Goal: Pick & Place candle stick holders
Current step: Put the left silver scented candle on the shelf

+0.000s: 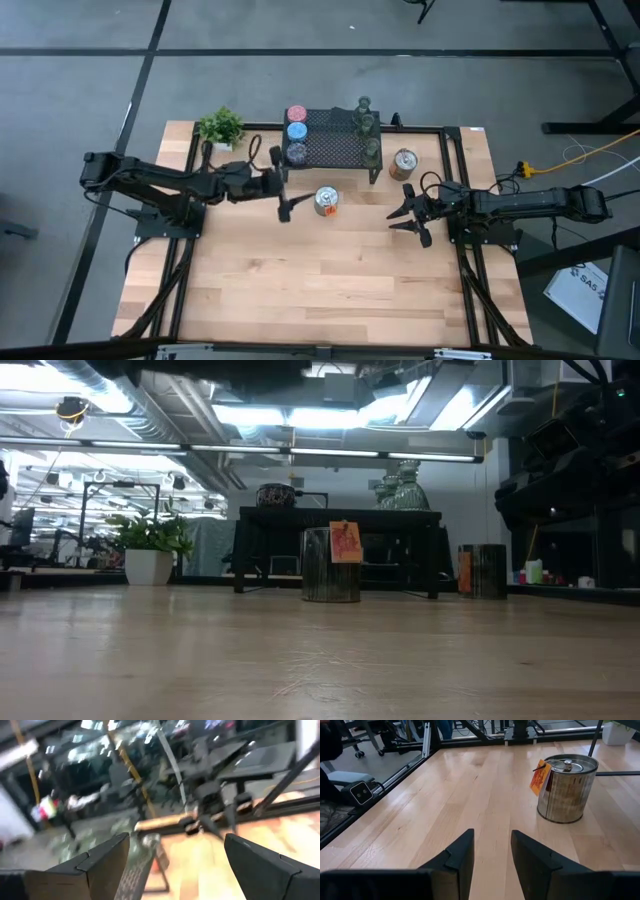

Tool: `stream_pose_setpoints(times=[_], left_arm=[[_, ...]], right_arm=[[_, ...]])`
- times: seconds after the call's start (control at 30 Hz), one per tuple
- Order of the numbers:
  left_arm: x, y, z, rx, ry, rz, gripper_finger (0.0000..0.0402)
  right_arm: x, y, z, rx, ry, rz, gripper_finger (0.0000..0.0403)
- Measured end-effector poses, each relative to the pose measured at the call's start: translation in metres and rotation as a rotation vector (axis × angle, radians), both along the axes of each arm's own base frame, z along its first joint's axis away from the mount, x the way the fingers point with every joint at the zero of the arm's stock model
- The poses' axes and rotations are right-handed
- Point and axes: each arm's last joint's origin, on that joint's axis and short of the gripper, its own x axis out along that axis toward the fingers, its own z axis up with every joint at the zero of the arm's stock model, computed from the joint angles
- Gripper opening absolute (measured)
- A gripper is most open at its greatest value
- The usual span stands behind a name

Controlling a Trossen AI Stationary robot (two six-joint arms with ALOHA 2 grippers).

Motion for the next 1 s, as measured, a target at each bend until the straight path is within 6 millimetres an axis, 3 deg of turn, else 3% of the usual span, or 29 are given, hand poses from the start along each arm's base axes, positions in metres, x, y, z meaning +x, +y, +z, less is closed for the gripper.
stream_pose_setpoints(times=[0.2,0.47,0.67,0.8,1.0], left_arm=[[-0.004,-0.003,0.034,0.107,-0.12,0.025,0.0324],[-0.006,0.027,0.068,0.125,-0.22,0.239,0.0324],[-0.002,0.03,0.048,0.05,-0.038,0.154,0.0324],[0.005,0.023,0.025,-0.041,0.12,0.096,0.0324],[0.013,0.004,0.009,-0.072,0.23,0.032,0.0324]], right_arm=[[0.0,0.0,0.0,0.0,0.0,0.0,0.0132],[0.0,0.0,0.0,0.0,0.0,0.0,0.0132],[0.0,0.0,0.0,0.0,0.0,0.0,0.0132],[0.0,0.0,0.0,0.0,0.0,0.0,0.0132],[0.0,0.0,0.0,0.0,0.0,0.0,0.0132]])
